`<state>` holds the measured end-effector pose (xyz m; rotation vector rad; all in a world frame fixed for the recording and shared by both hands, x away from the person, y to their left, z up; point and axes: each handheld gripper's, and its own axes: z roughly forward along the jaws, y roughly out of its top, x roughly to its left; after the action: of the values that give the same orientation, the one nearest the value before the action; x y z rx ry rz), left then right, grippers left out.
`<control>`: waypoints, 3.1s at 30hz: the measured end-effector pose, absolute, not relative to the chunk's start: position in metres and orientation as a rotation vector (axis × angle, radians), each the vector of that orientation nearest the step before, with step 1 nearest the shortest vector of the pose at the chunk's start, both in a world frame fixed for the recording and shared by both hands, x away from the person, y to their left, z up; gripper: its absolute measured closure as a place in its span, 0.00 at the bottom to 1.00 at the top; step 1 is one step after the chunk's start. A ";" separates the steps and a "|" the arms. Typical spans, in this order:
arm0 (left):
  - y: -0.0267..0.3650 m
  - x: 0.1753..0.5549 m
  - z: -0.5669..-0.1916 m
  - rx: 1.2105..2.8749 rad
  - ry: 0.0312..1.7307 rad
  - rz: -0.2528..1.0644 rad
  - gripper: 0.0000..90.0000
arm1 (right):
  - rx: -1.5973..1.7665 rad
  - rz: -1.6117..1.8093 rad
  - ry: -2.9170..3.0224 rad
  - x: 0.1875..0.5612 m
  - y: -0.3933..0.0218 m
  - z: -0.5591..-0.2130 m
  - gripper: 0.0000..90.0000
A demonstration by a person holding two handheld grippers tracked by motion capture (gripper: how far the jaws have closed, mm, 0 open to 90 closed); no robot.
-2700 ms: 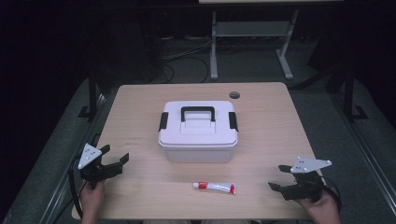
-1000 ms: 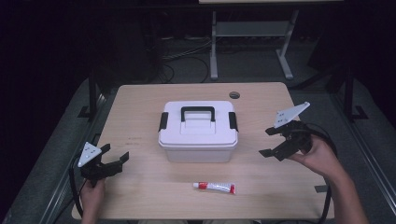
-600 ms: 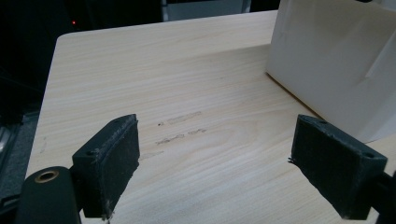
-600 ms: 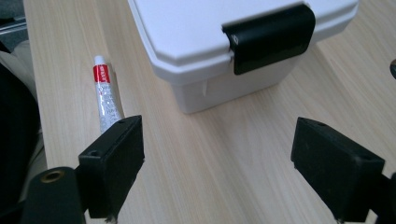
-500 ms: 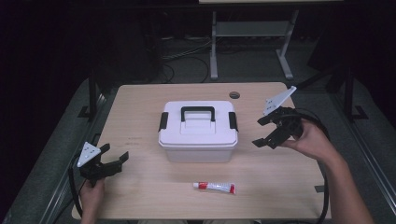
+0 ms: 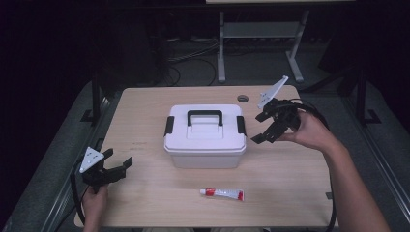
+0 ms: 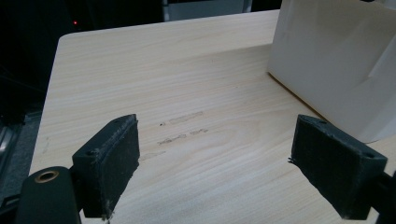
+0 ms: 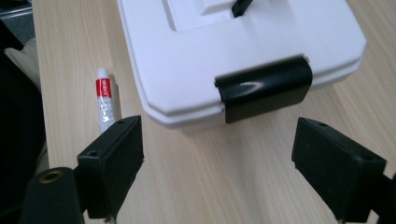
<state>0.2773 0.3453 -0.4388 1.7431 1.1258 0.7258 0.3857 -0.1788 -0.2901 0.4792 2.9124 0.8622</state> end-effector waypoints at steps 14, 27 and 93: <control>0.346 0.278 -0.438 1.738 1.125 0.723 0.16 | 0.384 0.820 2.966 0.410 -0.146 -0.278 0.18; 0.343 0.278 -0.438 1.740 1.117 0.724 0.16 | 0.302 0.797 3.011 0.430 -0.115 -0.270 0.22; 0.348 0.276 -0.436 1.742 1.119 0.773 0.16 | 0.142 0.729 3.183 0.484 -0.030 -0.279 0.71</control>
<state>0.2758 0.3485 -0.4356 1.7418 1.1194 0.7725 0.4842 -0.0303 -0.2788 0.1419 3.1831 0.7290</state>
